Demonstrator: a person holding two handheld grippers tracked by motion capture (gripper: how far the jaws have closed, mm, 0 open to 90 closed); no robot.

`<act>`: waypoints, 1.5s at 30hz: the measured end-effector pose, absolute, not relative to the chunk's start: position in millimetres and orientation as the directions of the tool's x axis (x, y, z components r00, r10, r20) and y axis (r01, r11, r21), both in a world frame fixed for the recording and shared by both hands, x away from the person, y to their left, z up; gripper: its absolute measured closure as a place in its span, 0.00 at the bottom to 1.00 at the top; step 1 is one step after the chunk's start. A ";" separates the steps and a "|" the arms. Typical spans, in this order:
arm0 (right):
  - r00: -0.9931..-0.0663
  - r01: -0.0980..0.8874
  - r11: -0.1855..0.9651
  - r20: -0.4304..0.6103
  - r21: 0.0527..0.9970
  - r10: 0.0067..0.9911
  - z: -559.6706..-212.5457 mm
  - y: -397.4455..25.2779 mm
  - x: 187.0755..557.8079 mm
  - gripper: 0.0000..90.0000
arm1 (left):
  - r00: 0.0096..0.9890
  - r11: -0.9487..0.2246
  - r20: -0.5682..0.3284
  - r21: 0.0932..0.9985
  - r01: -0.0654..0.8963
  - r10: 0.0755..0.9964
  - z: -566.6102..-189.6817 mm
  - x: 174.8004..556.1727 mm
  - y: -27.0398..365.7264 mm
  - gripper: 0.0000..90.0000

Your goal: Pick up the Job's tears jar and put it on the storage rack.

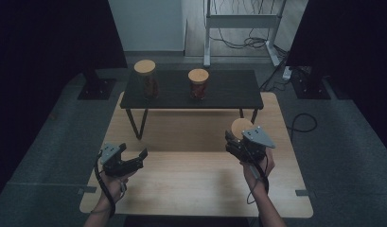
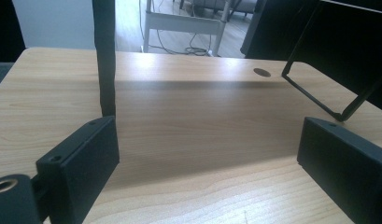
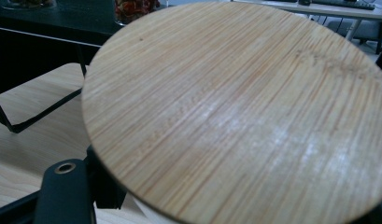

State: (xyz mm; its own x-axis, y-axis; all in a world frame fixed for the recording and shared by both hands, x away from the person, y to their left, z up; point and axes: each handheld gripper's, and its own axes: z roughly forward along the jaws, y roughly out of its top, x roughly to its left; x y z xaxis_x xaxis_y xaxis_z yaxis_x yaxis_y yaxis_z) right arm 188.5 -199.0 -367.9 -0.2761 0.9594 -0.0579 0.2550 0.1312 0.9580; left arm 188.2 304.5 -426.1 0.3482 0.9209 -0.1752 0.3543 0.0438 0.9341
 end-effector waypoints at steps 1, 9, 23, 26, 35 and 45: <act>-0.276 0.254 0.132 -0.059 0.958 0.959 -367.4 -198.9 188.7 0.28 | 0.348 0.044 -0.175 0.934 0.355 0.921 -426.1 188.2 304.4 0.06; -0.272 0.246 0.132 -0.062 0.960 0.960 -362.4 -198.1 191.9 0.28 | 0.349 0.043 -0.175 0.934 0.354 0.921 -426.0 188.3 304.8 0.06; -0.263 0.240 0.138 -0.073 0.961 0.962 -352.9 -196.6 198.6 0.28 | 0.348 0.043 -0.175 0.934 0.355 0.921 -426.2 188.6 304.9 0.06; -0.261 0.238 0.139 -0.075 0.961 0.962 -351.5 -196.1 200.3 0.28 | 0.349 0.043 -0.175 0.934 0.355 0.921 -426.1 188.6 305.1 0.06; -0.255 0.233 0.139 -0.078 0.962 0.964 -348.9 -193.9 205.2 0.28 | 0.347 0.044 -0.175 0.934 0.355 0.921 -426.1 188.9 305.7 0.06; -0.254 0.232 0.136 -0.075 0.963 0.964 -346.9 -192.4 211.7 0.28 | 0.345 0.045 -0.176 0.933 0.356 0.922 -426.5 189.4 305.9 0.06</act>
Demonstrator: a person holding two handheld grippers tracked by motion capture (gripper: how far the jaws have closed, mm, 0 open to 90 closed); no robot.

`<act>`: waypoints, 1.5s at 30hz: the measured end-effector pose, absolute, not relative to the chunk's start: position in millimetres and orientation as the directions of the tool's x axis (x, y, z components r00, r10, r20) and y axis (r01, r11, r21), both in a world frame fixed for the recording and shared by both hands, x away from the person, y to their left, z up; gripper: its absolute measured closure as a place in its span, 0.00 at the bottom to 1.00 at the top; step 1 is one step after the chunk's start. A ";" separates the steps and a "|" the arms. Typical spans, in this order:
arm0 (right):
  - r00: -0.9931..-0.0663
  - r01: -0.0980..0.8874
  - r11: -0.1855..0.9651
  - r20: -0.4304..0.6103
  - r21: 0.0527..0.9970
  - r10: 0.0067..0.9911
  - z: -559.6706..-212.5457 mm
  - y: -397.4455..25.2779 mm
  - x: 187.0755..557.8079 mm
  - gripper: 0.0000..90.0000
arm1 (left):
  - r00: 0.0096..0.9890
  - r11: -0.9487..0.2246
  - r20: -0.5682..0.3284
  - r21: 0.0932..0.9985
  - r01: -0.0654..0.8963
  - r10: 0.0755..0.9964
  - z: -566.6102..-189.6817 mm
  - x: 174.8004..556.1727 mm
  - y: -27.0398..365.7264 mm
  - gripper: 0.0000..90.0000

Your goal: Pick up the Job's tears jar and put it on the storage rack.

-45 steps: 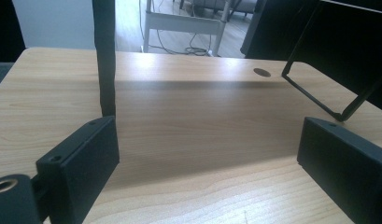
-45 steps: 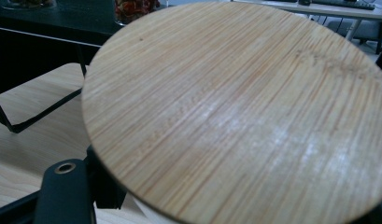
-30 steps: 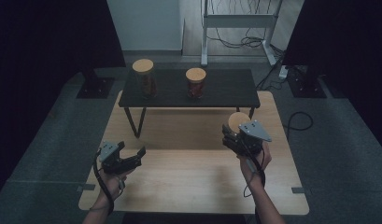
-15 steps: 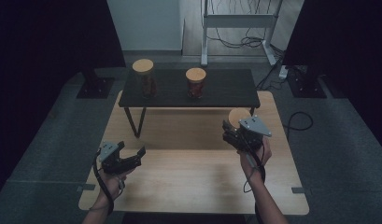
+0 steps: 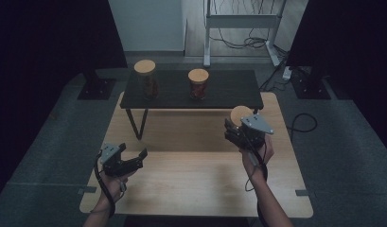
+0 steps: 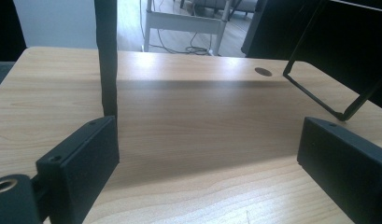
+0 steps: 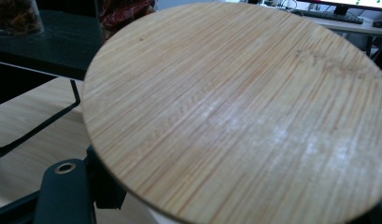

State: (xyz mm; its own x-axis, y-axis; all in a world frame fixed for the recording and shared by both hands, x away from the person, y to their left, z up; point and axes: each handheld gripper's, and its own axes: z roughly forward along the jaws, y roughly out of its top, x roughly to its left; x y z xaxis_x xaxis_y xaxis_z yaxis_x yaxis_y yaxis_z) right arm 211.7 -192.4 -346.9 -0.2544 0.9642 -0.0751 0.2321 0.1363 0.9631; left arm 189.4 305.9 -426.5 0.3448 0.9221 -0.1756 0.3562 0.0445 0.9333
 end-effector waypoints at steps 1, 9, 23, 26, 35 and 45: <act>-0.253 0.232 0.136 -0.075 0.963 0.965 -346.6 -192.6 212.3 0.28 | 0.345 0.045 -0.176 0.933 0.356 0.922 -426.6 189.5 306.1 0.06; -0.245 0.228 0.133 -0.075 0.965 0.967 -343.7 -192.4 216.9 0.28 | 0.344 0.044 -0.175 0.933 0.357 0.922 -426.9 190.0 305.9 0.06; -0.242 0.212 0.141 -0.088 0.967 0.966 -335.3 -188.6 226.1 0.28 | 0.344 0.041 -0.173 0.932 0.360 0.923 -427.4 190.8 305.7 0.06; -0.242 0.210 0.142 -0.089 0.967 0.966 -334.1 -188.1 227.7 0.28 | 0.344 0.040 -0.172 0.932 0.360 0.923 -427.5 190.8 305.7 0.06; -0.239 0.207 0.151 -0.100 0.967 0.966 -329.5 -186.1 233.5 0.28 | 0.345 0.040 -0.172 0.933 0.359 0.923 -427.2 190.5 305.5 0.06; -0.234 0.200 0.152 -0.103 0.968 0.967 -325.9 -183.9 238.5 0.28 | 0.344 0.040 -0.173 0.932 0.361 0.923 -427.3 190.9 305.6 0.06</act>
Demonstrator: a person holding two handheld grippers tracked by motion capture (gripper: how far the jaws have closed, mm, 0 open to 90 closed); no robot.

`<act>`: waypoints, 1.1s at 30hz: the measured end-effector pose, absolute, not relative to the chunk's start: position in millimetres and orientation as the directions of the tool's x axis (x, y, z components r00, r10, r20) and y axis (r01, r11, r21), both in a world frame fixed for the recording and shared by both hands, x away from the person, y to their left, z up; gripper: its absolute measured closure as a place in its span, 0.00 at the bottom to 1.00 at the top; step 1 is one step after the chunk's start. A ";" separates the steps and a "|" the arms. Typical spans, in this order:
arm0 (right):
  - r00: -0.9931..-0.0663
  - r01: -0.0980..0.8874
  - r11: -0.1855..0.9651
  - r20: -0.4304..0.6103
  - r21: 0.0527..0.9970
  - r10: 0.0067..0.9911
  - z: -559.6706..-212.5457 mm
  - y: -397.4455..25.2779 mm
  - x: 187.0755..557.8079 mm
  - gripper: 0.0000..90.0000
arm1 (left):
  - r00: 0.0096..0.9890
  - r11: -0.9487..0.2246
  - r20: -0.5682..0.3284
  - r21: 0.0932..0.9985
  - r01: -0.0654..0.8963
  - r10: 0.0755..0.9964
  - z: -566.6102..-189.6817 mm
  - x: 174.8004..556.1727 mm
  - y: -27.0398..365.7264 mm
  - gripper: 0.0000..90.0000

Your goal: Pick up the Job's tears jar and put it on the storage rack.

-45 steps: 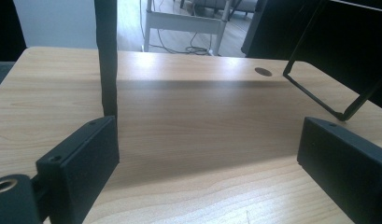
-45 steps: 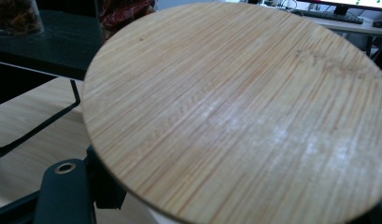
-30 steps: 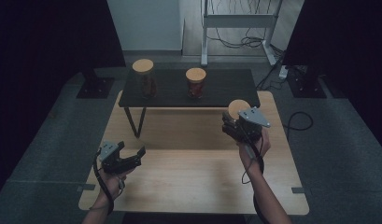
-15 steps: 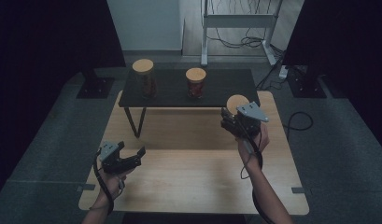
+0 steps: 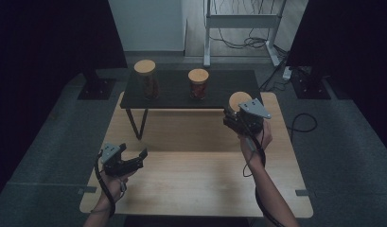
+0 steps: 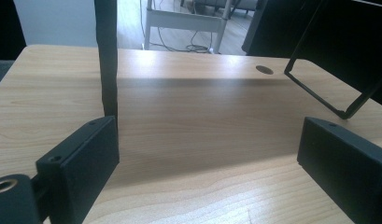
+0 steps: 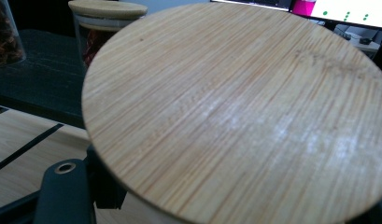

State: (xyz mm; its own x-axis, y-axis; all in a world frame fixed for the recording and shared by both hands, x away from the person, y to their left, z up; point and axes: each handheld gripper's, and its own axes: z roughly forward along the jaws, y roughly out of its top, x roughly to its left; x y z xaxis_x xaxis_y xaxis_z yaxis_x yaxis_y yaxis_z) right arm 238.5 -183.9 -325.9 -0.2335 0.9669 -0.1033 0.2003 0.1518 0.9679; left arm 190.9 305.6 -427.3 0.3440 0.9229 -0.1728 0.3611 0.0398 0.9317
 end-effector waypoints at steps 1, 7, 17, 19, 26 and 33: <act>-0.233 0.199 0.155 -0.106 0.968 0.967 -325.7 -183.5 239.2 0.28 | 0.343 0.040 -0.173 0.932 0.361 0.923 -427.4 191.0 305.8 0.06; -0.230 0.200 0.164 -0.117 0.966 0.966 -323.0 -180.4 243.6 0.28 | 0.345 0.036 -0.171 0.930 0.365 0.923 -427.5 191.8 305.9 0.06; -0.225 0.194 0.174 -0.129 0.965 0.966 -317.3 -176.2 251.6 0.28 | 0.347 0.034 -0.172 0.929 0.370 0.922 -428.8 192.6 304.7 0.06; -0.225 0.192 0.177 -0.133 0.965 0.965 -316.8 -175.7 253.0 0.28 | 0.348 0.033 -0.172 0.928 0.371 0.922 -428.9 192.7 304.5 0.06; -0.221 0.193 0.179 -0.136 0.965 0.966 -313.7 -174.1 258.3 0.28 | 0.348 0.034 -0.172 0.928 0.370 0.922 -428.6 192.9 304.4 0.06; -0.213 0.187 0.178 -0.137 0.966 0.967 -308.9 -172.5 262.8 0.28 | 0.349 0.036 -0.172 0.931 0.364 0.921 -427.7 192.6 303.6 0.06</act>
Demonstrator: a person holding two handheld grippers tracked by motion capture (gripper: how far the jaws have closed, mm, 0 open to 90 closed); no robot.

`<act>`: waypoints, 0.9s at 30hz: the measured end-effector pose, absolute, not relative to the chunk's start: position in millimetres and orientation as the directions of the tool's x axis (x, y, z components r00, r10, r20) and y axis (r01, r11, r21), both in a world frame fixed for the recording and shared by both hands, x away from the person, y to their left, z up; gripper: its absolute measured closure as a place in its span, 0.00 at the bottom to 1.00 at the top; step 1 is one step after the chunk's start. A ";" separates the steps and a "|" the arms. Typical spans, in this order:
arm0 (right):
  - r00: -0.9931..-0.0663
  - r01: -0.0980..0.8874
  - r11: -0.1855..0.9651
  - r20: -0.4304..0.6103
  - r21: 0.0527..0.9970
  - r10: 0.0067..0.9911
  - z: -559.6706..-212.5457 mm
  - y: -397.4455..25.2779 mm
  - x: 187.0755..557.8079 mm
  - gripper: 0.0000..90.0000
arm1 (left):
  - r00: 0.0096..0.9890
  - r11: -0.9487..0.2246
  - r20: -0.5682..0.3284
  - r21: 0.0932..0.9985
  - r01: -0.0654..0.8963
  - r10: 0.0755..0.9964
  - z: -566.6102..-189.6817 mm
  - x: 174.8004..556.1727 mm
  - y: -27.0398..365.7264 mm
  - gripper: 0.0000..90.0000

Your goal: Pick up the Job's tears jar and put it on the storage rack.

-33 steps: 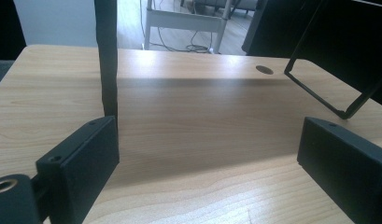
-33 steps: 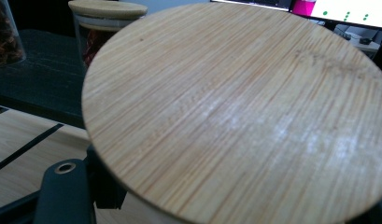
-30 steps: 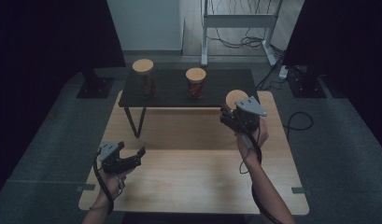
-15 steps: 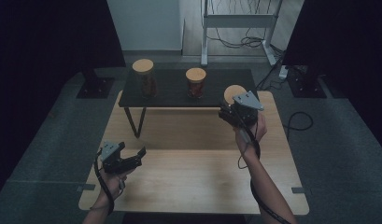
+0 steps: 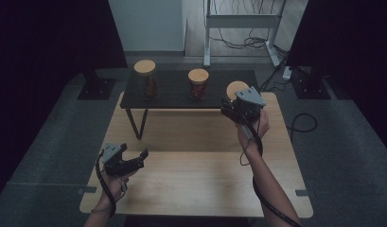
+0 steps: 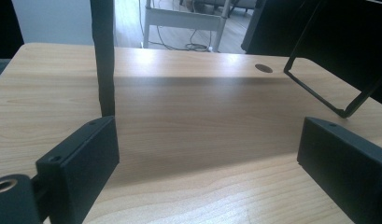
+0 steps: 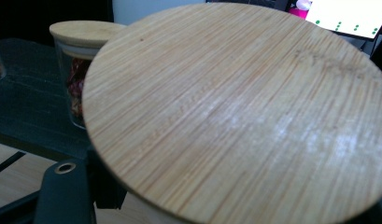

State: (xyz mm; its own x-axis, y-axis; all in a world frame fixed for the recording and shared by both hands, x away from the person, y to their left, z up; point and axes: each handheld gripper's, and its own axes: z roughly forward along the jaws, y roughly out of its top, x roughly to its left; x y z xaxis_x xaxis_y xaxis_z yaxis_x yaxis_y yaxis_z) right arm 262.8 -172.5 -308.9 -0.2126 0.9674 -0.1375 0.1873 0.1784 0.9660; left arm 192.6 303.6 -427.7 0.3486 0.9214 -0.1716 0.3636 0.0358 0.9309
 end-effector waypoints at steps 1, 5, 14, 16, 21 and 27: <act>-0.213 0.186 0.180 -0.139 0.966 0.967 -308.0 -172.4 263.7 0.28 | 0.350 0.033 -0.170 0.931 0.364 0.921 -427.4 192.6 303.7 0.06; -0.210 0.189 0.185 -0.145 0.964 0.967 -305.1 -171.6 268.4 0.28 | 0.346 0.037 -0.171 0.932 0.361 0.923 -427.0 192.9 304.3 0.06; -0.208 0.187 0.186 -0.146 0.965 0.967 -300.3 -166.7 279.2 0.28 | 0.340 0.044 -0.176 0.931 0.362 0.924 -427.2 193.0 306.2 0.06; -0.208 0.186 0.186 -0.146 0.965 0.967 -300.0 -165.9 280.2 0.28 | 0.341 0.043 -0.174 0.932 0.359 0.924 -426.7 192.6 306.7 0.06; -0.206 0.189 0.184 -0.144 0.965 0.968 -299.6 -164.6 285.2 0.28 | 0.337 0.048 -0.178 0.932 0.360 0.925 -426.7 192.9 307.9 0.06; -0.199 0.190 0.175 -0.137 0.966 0.970 -302.2 -166.6 290.0 0.28 | 0.337 0.049 -0.180 0.930 0.363 0.924 -426.8 193.6 307.8 0.06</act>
State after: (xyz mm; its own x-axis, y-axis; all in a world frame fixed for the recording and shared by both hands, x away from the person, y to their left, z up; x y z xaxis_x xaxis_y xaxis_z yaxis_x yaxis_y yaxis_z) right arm 290.0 -166.6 -302.2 -0.1989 0.9704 -0.1369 0.1902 0.1752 0.9660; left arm 193.6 307.8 -426.8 0.3369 0.9241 -0.1804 0.3633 0.0492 0.9304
